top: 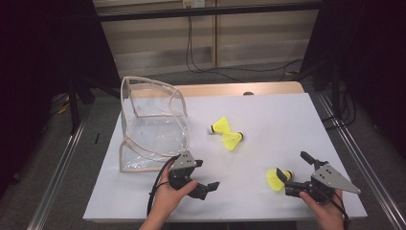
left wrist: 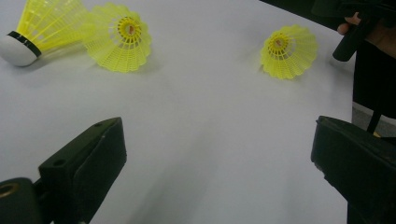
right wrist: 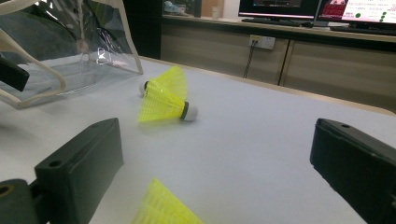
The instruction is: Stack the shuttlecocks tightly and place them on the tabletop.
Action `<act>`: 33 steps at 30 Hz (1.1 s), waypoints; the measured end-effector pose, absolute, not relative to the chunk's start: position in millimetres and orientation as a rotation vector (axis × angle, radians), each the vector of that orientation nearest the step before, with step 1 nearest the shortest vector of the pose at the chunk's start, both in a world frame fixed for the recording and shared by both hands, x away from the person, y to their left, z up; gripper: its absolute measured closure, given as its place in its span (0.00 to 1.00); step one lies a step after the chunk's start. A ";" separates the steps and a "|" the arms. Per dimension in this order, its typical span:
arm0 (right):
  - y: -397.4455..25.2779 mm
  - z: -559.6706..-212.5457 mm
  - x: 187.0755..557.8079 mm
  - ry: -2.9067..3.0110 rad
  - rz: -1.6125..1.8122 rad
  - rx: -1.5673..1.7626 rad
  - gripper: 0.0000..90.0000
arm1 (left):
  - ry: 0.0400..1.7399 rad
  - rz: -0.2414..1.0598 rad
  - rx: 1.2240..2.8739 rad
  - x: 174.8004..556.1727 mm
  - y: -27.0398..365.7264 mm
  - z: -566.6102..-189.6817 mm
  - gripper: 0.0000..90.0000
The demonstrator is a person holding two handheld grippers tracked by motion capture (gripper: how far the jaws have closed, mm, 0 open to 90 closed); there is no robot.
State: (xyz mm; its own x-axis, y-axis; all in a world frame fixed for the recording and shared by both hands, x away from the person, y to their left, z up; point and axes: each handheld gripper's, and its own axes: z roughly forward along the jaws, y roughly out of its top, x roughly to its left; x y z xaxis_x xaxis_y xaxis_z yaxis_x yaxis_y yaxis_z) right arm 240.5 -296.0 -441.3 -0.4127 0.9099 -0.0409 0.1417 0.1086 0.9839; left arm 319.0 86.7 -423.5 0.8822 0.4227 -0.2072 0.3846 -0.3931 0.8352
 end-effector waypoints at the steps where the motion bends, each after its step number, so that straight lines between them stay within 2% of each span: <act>1: -296.2 -441.2 240.6 1.676 1.369 1.040 0.02 | 0.583 0.044 2.025 319.1 88.0 -423.6 0.04; 33: -296.1 -440.5 240.4 1.670 1.361 1.042 0.02 | 0.580 0.053 2.019 313.6 114.9 -421.2 0.05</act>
State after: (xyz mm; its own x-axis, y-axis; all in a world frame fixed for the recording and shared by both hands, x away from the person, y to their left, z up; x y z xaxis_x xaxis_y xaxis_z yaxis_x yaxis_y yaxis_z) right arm 240.4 -296.1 -440.5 -0.4045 0.9134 -0.0456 0.1397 0.1109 0.9840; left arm 313.6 114.9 -421.2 0.8842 0.4214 -0.2016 0.3779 -0.3915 0.8390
